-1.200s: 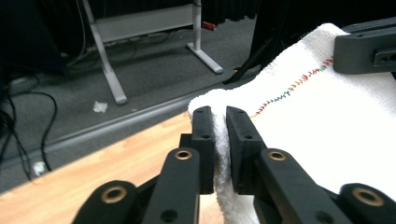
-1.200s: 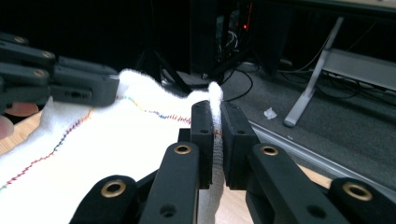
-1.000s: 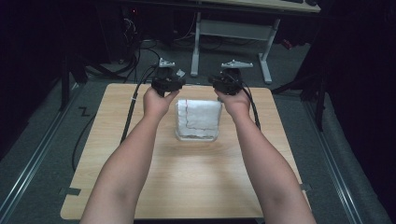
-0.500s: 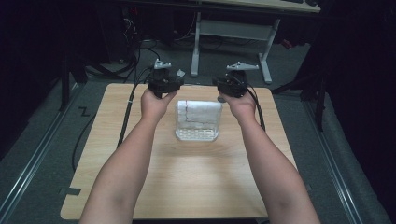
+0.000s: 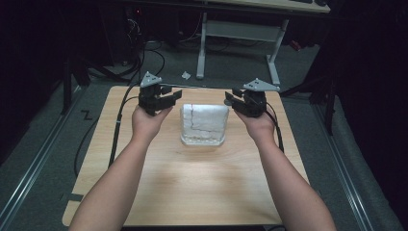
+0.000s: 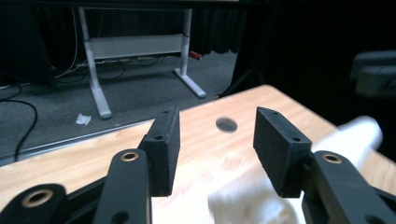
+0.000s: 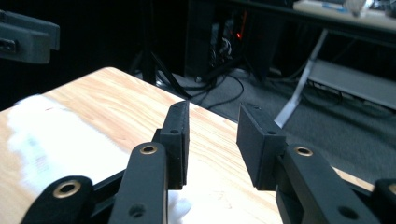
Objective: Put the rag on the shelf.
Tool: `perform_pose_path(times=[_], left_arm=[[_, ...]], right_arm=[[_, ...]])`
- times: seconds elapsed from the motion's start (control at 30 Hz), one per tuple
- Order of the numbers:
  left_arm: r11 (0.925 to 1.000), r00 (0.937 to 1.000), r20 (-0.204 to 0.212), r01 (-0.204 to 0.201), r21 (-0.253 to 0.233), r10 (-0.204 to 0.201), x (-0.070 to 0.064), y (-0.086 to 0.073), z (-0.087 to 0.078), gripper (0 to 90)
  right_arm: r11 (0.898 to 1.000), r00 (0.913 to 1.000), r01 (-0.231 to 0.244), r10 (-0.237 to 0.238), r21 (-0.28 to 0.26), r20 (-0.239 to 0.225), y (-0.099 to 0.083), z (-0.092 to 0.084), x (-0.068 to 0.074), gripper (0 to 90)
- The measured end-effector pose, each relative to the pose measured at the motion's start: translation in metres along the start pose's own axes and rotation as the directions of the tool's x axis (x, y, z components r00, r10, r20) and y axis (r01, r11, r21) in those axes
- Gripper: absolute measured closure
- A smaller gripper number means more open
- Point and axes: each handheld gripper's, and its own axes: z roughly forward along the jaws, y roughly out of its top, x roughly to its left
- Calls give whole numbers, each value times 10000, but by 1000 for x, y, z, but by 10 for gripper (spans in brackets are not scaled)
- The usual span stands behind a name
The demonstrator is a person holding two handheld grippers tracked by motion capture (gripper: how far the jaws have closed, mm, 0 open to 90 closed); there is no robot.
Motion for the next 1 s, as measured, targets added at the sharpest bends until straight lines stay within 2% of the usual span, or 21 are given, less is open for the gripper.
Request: perform_pose_path(times=[0.1, 0.13, 0.2, 0.3, 0.33, 0.47, 0.53, 0.57, 0.6, 0.63, 0.67, 0.7, 0.73, 0.77, 0.8, 0.83, 0.87, 0.9, 0.93, 0.97, 1.0], left_arm=[[9999, 10000, 55, -24, -168, 25, -3, -11, -20, 490], [9996, 10000, 84, 18, -292, -15, -7, -22, -35, 488], [9997, 9999, 108, 21, -249, -19, -9, -25, -40, 478], [9991, 9992, 119, -372, -183, 374, -18, -43, -58, 470], [9986, 9985, 123, -527, -105, 528, -21, -50, -62, 459], [9990, 9982, 423, -420, 136, 414, -30, -78, -75, 458], [9967, 9973, 338, -660, 471, 644, -36, -96, -81, 451], [9945, 9963, 445, -760, 721, 729, -40, -108, -82, 450], [9900, 9958, 575, -770, 1186, 705, -44, -127, -82, 446], [9900, 9958, 575, -770, 1186, 705, -44, -127, -82, 444], [9843, 9953, 633, -818, 1567, 726, -47, -143, -80, 439], [9777, 9952, 679, -830, 1931, 711, -48, -157, -78, 439], [9678, 9962, 704, -671, 2426, 515, -49, -180, -77, 434], [9678, 9962, 704, -671, 2426, 515, -49, -180, -77, 435], [9609, 9970, 723, -475, 2729, 287, -51, -205, -80, 446], [9609, 9970, 723, -475, 2729, 287, -51, -205, -80, 479], [9447, 9972, 723, -432, 3249, 207, -52, -209, -79, 479], [9432, 9961, 869, -455, 3291, 178, -53, -208, -78, 469], [9456, 9947, 1013, -487, 3215, 168, -53, -207, -77, 437], [9470, 9950, 997, -370, 3190, 53, -52, -206, -75, 429], [9462, 9953, 961, -230, 3229, -86, -51, -207, -73, 430]], right_arm=[[9990, 9997, 208, -213, -408, -108, -9, -24, 9, 606], [9984, 9995, 264, -272, -497, -155, -13, -31, 13, 602], [9983, 9993, 335, -344, -487, -175, -16, -35, 16, 592], [9982, 9984, 505, -513, -321, -231, -29, -48, 25, 556], [9982, 9981, 548, -555, -259, -269, -39, -56, 31, 541], [9990, 9977, 447, -449, -55, -500, -57, -66, 38, 512], [9986, 9981, 484, -475, 213, -401, -72, -70, 44, 497], [9985, 9983, 476, -466, 283, -359, -78, -72, 46, 488], [9977, 9987, 357, -336, 572, -381, -97, -75, 51, 486], [9977, 9987, 357, -336, 572, -381, -97, -75, 51, 486], [9941, 9989, 293, -252, 1046, -404, -116, -77, 56, 484], [9941, 9989, 293, -252, 1046, -404, -116, -77, 56, 484], [9910, 9990, 95, -36, 1332, -440, -137, -78, 61, 472], [9910, 9990, 95, -36, 1332, -440, -137, -78, 61, 472], [9861, 9993, -119, 177, 1660, -336, -159, -79, 65, 462], [9861, 9993, -119, 177, 1660, -336, -159, -79, 65, 462], [9861, 9996, -190, 225, 1653, -191, -170, -81, 67, 475], [9898, 9999, -127, 113, 1418, 105, -189, -85, 68, 533], [9841, 10000, 57, -61, 1773, 22, -197, -85, 66, 512], [9769, 9998, 142, -160, 2133, 68, -198, -83, 63, 481], [9784, 9992, 119, -195, 2062, 346, -198, -84, 58, 491]])
